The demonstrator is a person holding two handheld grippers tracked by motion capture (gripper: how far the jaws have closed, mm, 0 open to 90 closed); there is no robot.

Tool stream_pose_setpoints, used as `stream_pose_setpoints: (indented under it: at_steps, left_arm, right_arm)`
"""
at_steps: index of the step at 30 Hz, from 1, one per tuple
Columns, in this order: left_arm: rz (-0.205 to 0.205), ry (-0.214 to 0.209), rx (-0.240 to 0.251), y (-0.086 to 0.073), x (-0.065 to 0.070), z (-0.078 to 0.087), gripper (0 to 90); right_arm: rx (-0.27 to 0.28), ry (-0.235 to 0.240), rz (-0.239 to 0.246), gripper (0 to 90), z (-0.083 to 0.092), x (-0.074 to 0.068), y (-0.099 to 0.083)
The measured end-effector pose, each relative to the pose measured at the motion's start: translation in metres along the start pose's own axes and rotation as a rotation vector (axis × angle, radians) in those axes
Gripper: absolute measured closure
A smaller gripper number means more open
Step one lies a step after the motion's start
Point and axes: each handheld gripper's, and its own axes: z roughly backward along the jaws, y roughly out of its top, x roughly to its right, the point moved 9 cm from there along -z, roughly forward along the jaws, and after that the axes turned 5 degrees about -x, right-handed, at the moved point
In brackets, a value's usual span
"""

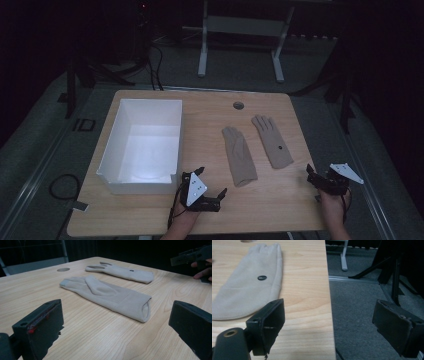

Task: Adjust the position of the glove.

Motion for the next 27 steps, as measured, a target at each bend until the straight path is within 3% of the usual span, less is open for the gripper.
stream_pose_setpoints:
  at_steps: [5, 6, 8, 12, 13, 14, 16, 20, 27]
  left_arm:
    - [0.000, -0.013, 0.002, 0.000, 0.001, 0.000, 0.1]
    - [0.002, -0.016, 0.002, 0.000, 0.001, 0.000, 0.1]
    - [0.002, -0.016, 0.001, 0.000, 0.001, 0.000, 0.1]
    - [-0.002, -0.014, 0.001, 0.000, 0.001, 0.000, 0.1]
    - [-0.002, -0.014, 0.001, 0.000, 0.001, 0.000, 0.1]
    - [-0.003, -0.014, 0.001, 0.000, 0.001, 0.000, 0.1]
    - [-0.003, -0.013, -0.001, 0.000, 0.001, 0.000, 0.1]
    - [-0.006, -0.012, 0.000, 0.000, 0.001, 0.000, 0.1]
    - [-0.004, -0.013, 0.000, 0.000, 0.001, 0.000, 0.1]
  right_arm:
    - [-0.022, 0.020, 0.006, 10.8, -0.002, -0.001, -0.001]
    - [-0.075, 0.035, 0.002, 10.8, -0.004, -0.003, -0.005]
    - [-0.094, 0.052, 0.001, 10.8, -0.004, -0.005, -0.007]
    - [-0.096, 0.030, 0.040, 14.0, -0.003, -0.007, -0.006]
    - [-0.129, 0.081, 0.027, 13.3, -0.003, -0.011, -0.007]
    - [-0.144, 0.100, 0.016, 14.4, -0.004, -0.012, -0.005]
    - [-0.141, 0.112, 0.002, 15.0, -0.002, -0.014, 0.000]
    - [-0.124, 0.101, 0.036, 13.2, 0.003, -0.020, 0.017]
    - [-0.102, 0.113, 0.037, 12.1, 0.010, -0.030, 0.047]
